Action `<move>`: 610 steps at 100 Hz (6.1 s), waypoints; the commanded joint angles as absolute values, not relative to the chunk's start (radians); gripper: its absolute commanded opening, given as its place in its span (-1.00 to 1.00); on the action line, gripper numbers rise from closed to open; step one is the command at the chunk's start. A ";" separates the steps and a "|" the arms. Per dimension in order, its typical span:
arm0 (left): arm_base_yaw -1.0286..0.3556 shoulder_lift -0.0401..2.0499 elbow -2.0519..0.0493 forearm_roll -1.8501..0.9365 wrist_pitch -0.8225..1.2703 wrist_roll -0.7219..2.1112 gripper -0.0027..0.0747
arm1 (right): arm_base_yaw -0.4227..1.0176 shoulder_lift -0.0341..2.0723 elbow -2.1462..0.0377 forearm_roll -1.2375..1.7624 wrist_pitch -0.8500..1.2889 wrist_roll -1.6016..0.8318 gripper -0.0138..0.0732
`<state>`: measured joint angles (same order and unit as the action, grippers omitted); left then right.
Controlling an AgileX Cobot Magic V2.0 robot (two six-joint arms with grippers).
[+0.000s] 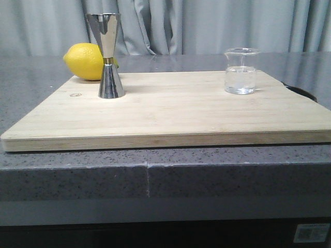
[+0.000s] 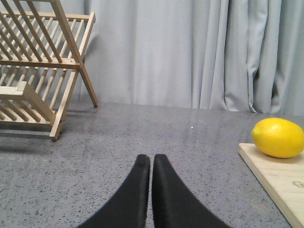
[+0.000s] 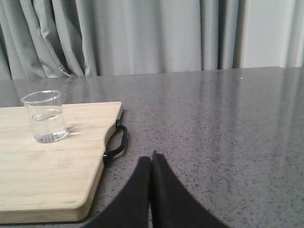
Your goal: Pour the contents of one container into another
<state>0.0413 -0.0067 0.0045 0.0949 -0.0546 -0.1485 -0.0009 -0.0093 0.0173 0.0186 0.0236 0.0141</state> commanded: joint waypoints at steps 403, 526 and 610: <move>0.044 1.122 -1.057 -1.206 0.764 1.134 0.76 | 0.001 0.867 -0.806 0.071 0.224 0.008 0.27; -0.014 1.679 -1.057 -1.579 1.258 1.922 0.69 | 0.001 0.927 -0.806 0.025 0.220 -0.019 0.57; -0.157 1.795 -1.057 -1.708 1.205 2.051 0.64 | 0.001 0.927 -0.806 0.015 0.216 -0.019 0.57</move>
